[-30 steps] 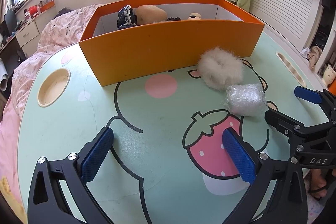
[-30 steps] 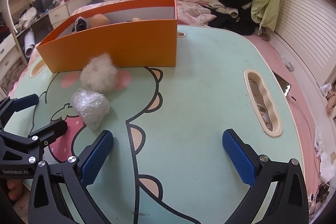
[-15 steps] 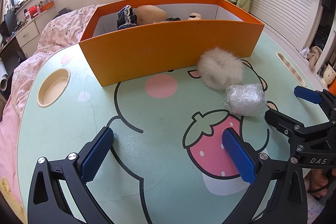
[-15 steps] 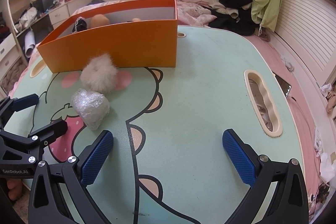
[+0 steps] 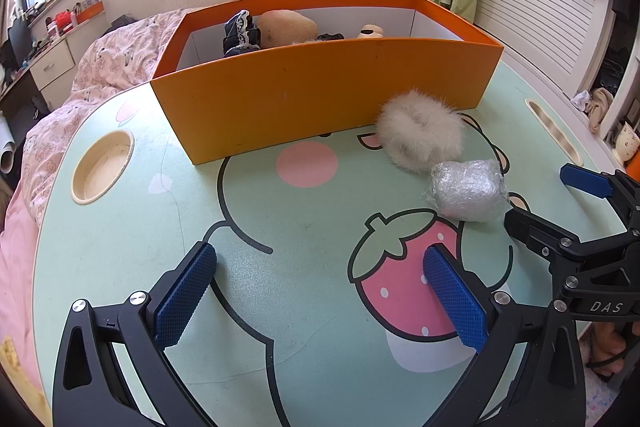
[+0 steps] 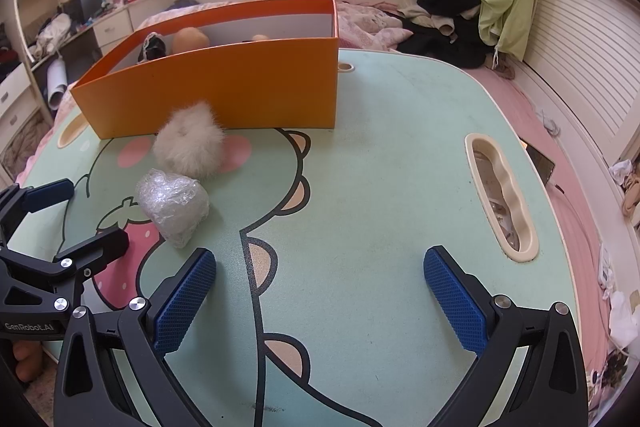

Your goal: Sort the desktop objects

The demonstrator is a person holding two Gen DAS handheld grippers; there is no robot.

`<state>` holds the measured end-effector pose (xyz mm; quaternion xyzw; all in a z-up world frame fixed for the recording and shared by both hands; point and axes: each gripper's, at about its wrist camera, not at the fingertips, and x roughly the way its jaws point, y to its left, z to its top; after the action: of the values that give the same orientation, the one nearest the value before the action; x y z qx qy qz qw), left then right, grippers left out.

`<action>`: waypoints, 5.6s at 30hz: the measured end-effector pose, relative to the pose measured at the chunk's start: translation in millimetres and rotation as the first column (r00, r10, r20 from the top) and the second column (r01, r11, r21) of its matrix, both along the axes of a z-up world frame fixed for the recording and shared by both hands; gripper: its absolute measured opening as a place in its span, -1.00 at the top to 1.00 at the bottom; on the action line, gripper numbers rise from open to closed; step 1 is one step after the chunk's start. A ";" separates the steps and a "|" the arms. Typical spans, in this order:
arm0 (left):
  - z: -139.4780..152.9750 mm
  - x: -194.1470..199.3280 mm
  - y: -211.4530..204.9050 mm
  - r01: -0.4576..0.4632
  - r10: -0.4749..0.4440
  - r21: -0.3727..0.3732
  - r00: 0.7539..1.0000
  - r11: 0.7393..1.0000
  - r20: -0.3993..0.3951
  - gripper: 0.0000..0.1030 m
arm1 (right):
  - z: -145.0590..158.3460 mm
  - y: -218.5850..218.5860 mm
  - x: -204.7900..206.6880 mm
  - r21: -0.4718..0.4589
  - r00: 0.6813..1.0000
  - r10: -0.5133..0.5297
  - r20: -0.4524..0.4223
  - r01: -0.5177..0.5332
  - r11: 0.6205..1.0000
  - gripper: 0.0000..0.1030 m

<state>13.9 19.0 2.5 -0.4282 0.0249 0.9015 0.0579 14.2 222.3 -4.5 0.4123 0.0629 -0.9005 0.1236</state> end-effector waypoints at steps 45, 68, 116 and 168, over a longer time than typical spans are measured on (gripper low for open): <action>0.1 0.8 -0.2 -0.001 0.001 0.000 1.000 1.000 0.000 -1.00 | -2.0 0.5 1.5 -0.001 1.000 0.001 -0.002 -0.001 1.000 -1.00; 0.9 1.2 -1.4 -0.002 0.002 0.004 1.000 1.000 -0.001 -1.00 | 8.1 7.6 3.1 -0.072 1.000 -0.014 -0.022 0.013 0.997 -0.97; 8.2 -8.6 12.3 0.033 -0.032 -0.011 0.999 0.999 0.015 -0.99 | 29.2 43.6 12.3 -0.287 0.987 -0.108 -0.118 0.071 0.955 0.30; 80.7 -133.4 -26.1 -0.095 0.097 0.037 0.993 0.995 -0.066 0.12 | 84.9 -63.2 -134.1 -0.170 0.996 0.061 -0.068 -0.071 0.983 0.15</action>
<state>-119.6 -7.0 83.2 -0.3972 -0.0092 0.9174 0.0207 -119.9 159.1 80.4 0.3694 0.0023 -0.9103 0.1865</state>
